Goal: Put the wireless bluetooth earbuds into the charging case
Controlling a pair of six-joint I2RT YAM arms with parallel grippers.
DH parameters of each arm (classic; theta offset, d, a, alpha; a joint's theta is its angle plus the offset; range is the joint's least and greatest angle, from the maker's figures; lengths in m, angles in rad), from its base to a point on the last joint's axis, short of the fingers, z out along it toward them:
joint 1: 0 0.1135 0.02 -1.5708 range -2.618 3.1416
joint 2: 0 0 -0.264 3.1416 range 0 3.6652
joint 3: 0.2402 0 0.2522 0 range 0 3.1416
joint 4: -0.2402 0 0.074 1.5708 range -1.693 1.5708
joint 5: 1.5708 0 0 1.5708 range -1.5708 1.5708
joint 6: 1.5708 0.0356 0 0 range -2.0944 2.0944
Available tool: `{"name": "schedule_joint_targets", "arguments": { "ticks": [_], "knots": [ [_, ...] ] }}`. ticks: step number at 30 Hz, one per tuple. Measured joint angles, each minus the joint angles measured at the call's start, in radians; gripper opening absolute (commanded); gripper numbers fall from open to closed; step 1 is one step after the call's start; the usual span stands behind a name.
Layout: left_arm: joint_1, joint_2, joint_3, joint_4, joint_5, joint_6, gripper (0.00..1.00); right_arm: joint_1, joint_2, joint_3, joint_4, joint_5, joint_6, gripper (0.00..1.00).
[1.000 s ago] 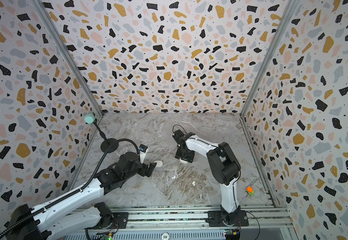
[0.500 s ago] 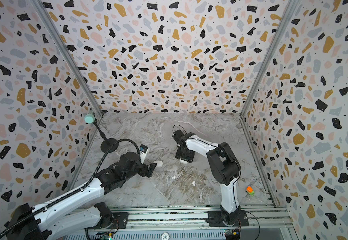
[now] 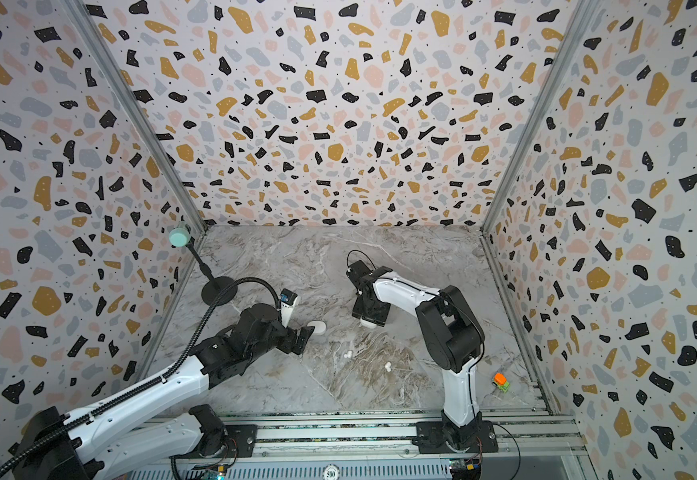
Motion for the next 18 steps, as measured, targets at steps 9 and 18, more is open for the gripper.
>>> {"name": "schedule_joint_targets", "arguments": {
  "ticks": [9,18],
  "knots": [
    [0.000,-0.043,0.001,0.004,-0.008,0.003,1.00,0.000,-0.066,-0.066,0.039,-0.030,-0.019,0.00],
    [-0.008,-0.287,-0.148,0.219,0.043,0.063,1.00,0.000,-0.319,-0.193,0.195,-0.121,-0.113,0.00]
  ]
}}
